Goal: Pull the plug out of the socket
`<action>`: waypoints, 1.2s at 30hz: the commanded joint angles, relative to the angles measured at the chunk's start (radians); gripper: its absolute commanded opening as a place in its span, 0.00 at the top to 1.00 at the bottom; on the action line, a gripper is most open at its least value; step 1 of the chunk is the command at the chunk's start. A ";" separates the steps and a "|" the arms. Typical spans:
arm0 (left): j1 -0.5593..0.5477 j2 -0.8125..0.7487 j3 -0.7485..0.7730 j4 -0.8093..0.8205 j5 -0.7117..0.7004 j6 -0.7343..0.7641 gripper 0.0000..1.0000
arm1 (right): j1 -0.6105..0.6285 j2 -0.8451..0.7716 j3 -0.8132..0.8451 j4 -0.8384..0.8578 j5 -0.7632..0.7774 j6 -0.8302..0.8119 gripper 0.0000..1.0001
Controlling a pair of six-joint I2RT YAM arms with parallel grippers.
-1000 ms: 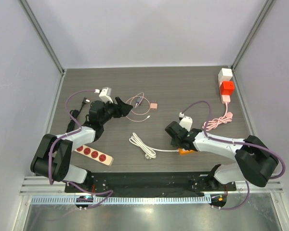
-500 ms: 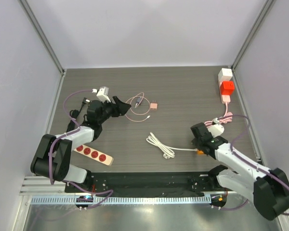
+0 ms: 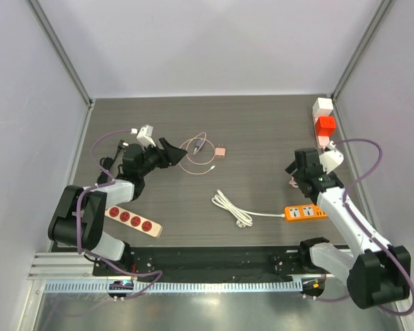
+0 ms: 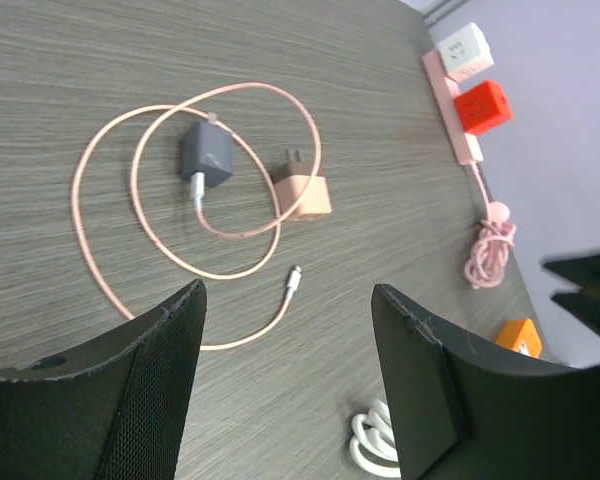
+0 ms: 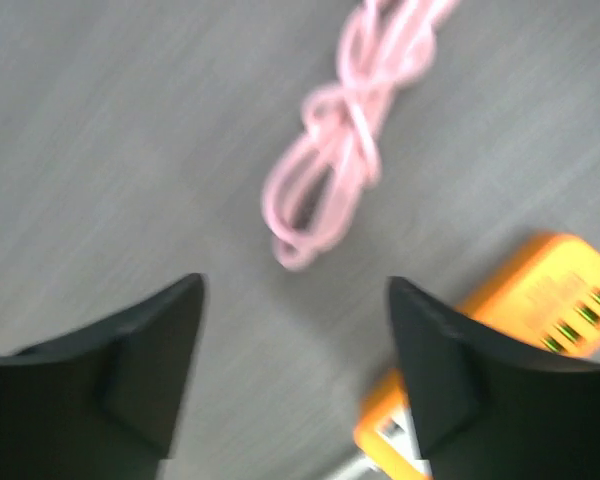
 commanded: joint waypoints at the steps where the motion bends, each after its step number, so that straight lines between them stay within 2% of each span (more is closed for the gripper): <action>1: 0.007 0.003 -0.002 0.138 0.083 -0.027 0.32 | -0.048 0.098 0.104 0.222 0.020 -0.136 0.14; 3: 0.007 0.032 -0.002 0.181 0.118 -0.057 0.32 | -0.083 0.205 0.174 0.264 0.046 -0.169 0.09; 4: 0.007 0.047 0.004 0.216 0.126 -0.070 0.32 | -0.144 0.244 0.201 0.290 0.019 -0.175 0.09; 5: 0.007 0.064 0.009 0.227 0.137 -0.080 0.32 | -0.179 0.294 0.227 0.301 -0.080 -0.182 0.07; 7: 0.007 0.100 0.027 0.239 0.174 -0.107 0.33 | -0.279 0.435 0.320 0.307 -0.178 -0.217 0.06; 11: 0.007 0.123 0.040 0.262 0.203 -0.107 0.33 | -0.358 0.656 0.467 0.332 -0.283 -0.397 0.05; 13: 0.005 0.133 0.046 0.268 0.211 -0.116 0.33 | -0.385 0.765 0.575 0.263 -0.321 -0.469 0.02; 18: 0.010 0.121 0.064 0.268 0.234 -0.113 0.34 | -0.468 0.792 0.552 0.310 -0.393 -0.557 0.00; 22: 0.010 0.118 0.058 0.267 0.232 -0.110 0.34 | -0.482 0.833 0.538 0.356 -0.391 -0.618 0.00; 28: 0.010 0.107 0.046 0.267 0.220 -0.101 0.35 | -0.496 0.959 0.587 0.364 -0.505 -0.652 0.01; 32: 0.011 0.109 0.043 0.267 0.217 -0.097 0.35 | -0.493 0.973 0.589 0.353 -0.511 -0.659 0.10; 33: 0.011 0.107 0.044 0.265 0.217 -0.096 0.35 | -0.493 0.970 0.584 0.352 -0.487 -0.655 0.20; 36: 0.011 0.107 0.044 0.264 0.215 -0.094 0.36 | -0.487 0.948 0.578 0.343 -0.492 -0.635 0.41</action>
